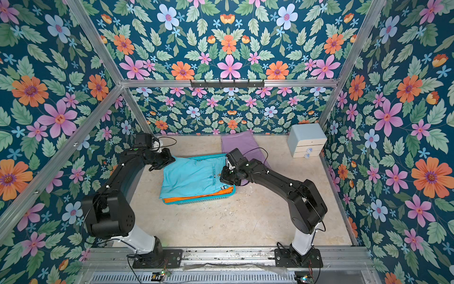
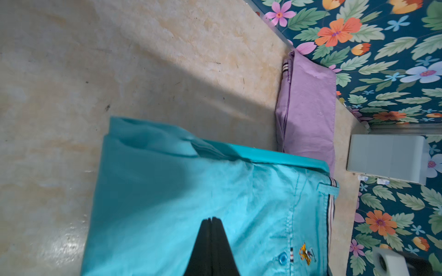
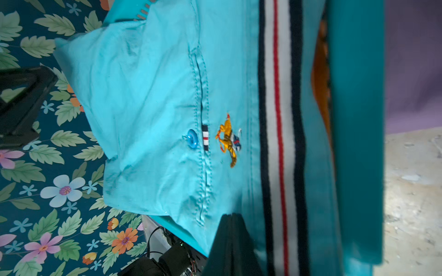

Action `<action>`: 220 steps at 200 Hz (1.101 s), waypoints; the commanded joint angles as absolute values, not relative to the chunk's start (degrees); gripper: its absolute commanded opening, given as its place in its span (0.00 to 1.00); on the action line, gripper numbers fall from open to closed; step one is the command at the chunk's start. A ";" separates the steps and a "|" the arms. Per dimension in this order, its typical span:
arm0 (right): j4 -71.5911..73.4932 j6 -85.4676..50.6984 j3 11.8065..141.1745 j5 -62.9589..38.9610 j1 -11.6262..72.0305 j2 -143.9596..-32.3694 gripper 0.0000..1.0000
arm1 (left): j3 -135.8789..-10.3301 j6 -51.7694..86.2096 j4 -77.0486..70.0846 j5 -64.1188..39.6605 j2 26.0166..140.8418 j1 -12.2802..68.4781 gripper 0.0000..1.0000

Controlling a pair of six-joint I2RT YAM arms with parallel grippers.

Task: Put the folded long pants in the basket
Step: Place the long pant in the basket, then move the basket to the center of the board.

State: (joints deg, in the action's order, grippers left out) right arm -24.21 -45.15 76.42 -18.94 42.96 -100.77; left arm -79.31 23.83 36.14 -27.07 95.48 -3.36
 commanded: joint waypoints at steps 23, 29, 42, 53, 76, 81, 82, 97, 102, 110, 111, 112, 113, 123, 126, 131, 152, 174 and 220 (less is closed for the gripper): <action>-21.35 -42.63 69.17 -17.07 42.85 -100.70 0.00 | -82.20 24.35 32.78 -24.66 103.00 -3.77 0.00; -21.23 -41.99 68.32 -16.54 42.85 -100.65 0.00 | -82.35 24.35 32.93 -24.45 103.87 -3.74 0.00; -21.90 -40.41 67.44 -14.98 42.63 -100.81 0.00 | -81.97 24.01 33.13 -24.10 105.27 -3.77 0.00; -22.15 -39.89 67.07 -14.89 42.09 -100.73 0.00 | -81.21 23.67 33.13 -22.52 105.79 -3.94 0.00; -21.20 -39.76 67.24 -17.26 40.78 -99.42 0.00 | -80.77 23.42 33.56 -22.81 105.97 -5.37 0.00; -21.18 -39.49 67.79 -17.96 40.45 -98.96 0.00 | -80.92 23.29 33.66 -23.28 105.58 -5.52 0.00; -21.18 -39.43 67.91 -18.08 40.39 -98.87 0.00 | -80.98 23.29 33.66 -23.38 105.48 -5.57 0.00; -22.10 -37.95 70.33 -19.98 39.45 -97.09 0.10 | -82.48 23.13 33.78 -24.45 103.27 -5.76 0.05; -22.23 -37.84 70.86 -20.67 38.82 -96.45 0.19 | -83.22 23.16 33.99 -24.66 102.30 -5.76 0.09; -22.24 -38.07 71.35 -21.68 37.68 -95.49 0.32 | -84.45 23.17 34.19 -25.11 100.68 -5.80 0.18; -22.24 -38.15 71.40 -21.78 37.52 -95.51 0.33 | -84.59 23.14 34.19 -25.17 100.44 -5.76 0.20; -22.24 -38.23 71.43 -21.88 37.35 -95.48 0.35 | -84.70 23.17 34.19 -25.15 100.23 -5.78 0.22; -22.24 -38.32 71.44 -21.97 37.22 -94.45 0.36 | -84.85 23.23 34.19 -25.19 100.08 -5.79 0.23; -22.15 -39.04 71.10 -22.29 35.42 -91.55 0.45 | -86.02 23.67 34.32 -25.58 97.78 -5.77 0.36; -21.96 -39.25 70.81 -22.20 34.66 -90.86 0.47 | -86.23 23.83 34.32 -25.72 97.13 -5.80 0.38; -21.73 -39.50 70.24 -21.54 33.67 -89.77 0.50 | -86.47 24.06 34.36 -26.12 96.10 -5.73 0.41; -25.37 -40.10 69.80 -17.89 29.15 -89.06 0.58 | -86.53 24.95 34.37 -28.71 92.61 -5.80 0.49; -32.85 -38.81 74.16 -14.96 27.12 -94.36 0.56 | -84.61 26.11 33.57 -32.78 89.04 -5.74 0.51; -35.07 -37.43 83.54 -13.72 29.05 -108.50 0.31 | -77.54 27.48 31.89 -34.71 81.42 -5.71 0.54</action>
